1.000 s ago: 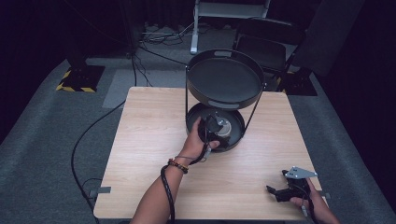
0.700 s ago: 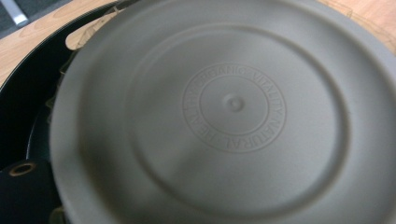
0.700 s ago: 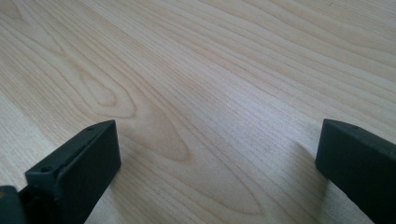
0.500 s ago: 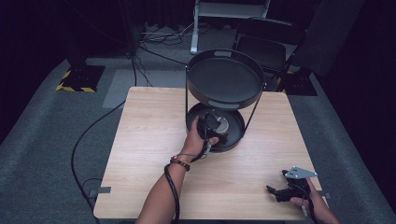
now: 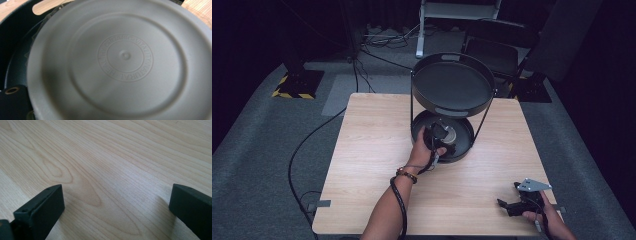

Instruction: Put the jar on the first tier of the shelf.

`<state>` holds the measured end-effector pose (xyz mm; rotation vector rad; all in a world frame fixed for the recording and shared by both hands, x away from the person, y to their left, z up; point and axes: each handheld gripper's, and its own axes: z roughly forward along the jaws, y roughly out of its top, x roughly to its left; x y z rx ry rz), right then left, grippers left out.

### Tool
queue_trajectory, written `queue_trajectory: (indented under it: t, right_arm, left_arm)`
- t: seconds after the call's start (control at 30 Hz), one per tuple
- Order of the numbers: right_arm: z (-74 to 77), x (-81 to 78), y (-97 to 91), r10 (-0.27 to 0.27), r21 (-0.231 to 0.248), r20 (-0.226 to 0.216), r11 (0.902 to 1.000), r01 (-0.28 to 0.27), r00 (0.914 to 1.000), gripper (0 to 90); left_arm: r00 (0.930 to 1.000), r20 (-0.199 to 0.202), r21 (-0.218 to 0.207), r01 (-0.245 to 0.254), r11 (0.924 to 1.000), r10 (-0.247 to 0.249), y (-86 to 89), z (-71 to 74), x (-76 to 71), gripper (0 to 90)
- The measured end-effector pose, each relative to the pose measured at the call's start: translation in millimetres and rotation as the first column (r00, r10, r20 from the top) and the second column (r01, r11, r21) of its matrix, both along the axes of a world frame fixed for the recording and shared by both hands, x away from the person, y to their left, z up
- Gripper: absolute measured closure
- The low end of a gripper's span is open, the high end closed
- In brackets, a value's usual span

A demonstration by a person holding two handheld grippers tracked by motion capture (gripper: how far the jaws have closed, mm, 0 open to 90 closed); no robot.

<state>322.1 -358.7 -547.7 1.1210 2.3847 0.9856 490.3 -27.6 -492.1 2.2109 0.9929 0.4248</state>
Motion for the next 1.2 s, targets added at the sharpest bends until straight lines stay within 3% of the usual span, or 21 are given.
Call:
queue_trajectory:
  t: [0.6,1.2]
  right_arm:
    - [0.0,0.0,0.0,0.0,-0.001,0.0,1.0,0.0,1.0,0.0]
    - [0.0,0.3,-0.1,0.003,0.0,0.0,1.0,-0.003,1.0,0.0]
  left_arm:
    - [0.9998,-0.014,0.019,0.016,0.9997,-0.016,-5.7,-14.9,-4.5,9.0]
    - [0.9996,-0.02,-0.021,0.019,0.9996,-0.019,-2.8,-21.2,-5.8,8.7]
